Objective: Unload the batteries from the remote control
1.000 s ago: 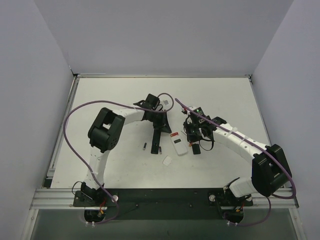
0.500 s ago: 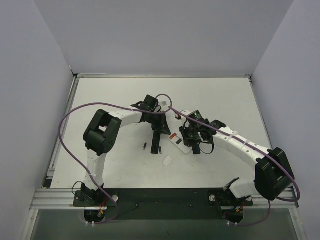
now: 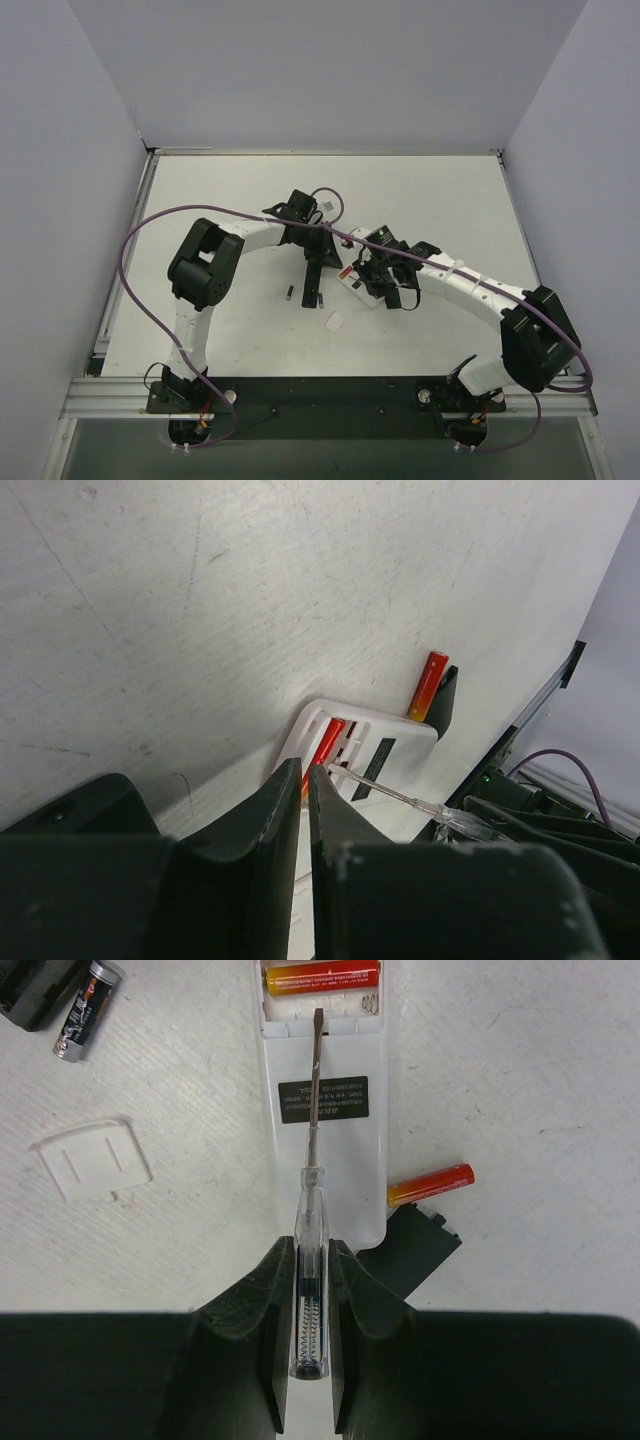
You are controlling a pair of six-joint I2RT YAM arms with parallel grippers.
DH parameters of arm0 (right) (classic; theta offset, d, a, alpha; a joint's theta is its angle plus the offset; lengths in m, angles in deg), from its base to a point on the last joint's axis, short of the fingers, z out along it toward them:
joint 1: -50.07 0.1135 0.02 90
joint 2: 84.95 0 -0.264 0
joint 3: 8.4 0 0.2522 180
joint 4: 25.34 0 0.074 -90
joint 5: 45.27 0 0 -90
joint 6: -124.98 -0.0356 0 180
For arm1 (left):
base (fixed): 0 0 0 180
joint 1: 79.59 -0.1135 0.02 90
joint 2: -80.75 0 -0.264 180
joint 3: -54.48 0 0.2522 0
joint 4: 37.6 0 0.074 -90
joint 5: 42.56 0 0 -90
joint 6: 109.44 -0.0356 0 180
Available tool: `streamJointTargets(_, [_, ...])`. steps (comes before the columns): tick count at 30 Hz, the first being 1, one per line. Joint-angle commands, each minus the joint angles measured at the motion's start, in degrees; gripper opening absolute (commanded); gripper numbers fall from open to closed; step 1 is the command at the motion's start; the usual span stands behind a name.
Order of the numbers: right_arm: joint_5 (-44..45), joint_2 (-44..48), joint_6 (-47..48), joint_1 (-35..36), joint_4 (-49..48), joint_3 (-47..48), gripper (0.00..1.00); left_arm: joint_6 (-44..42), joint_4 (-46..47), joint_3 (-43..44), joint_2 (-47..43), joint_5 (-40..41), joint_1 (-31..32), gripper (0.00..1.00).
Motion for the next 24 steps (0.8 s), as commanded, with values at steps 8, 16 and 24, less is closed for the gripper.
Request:
streamJointTargets(8, [11.4,-4.5,3.0,5.0,2.5,4.8,0.0,0.9,3.3,0.9,1.6,-2.4,-0.4,0.18])
streamJointTargets(16, [12.8,-6.7,3.2,5.3,3.9,7.3,0.0,1.2,3.7,0.4,1.8,-2.5,-0.4,0.18])
streamJointTargets(24, [12.8,-7.7,3.5,5.3,3.0,7.6,0.0,1.1,3.8,0.4,2.0,-2.4,-0.4,0.18])
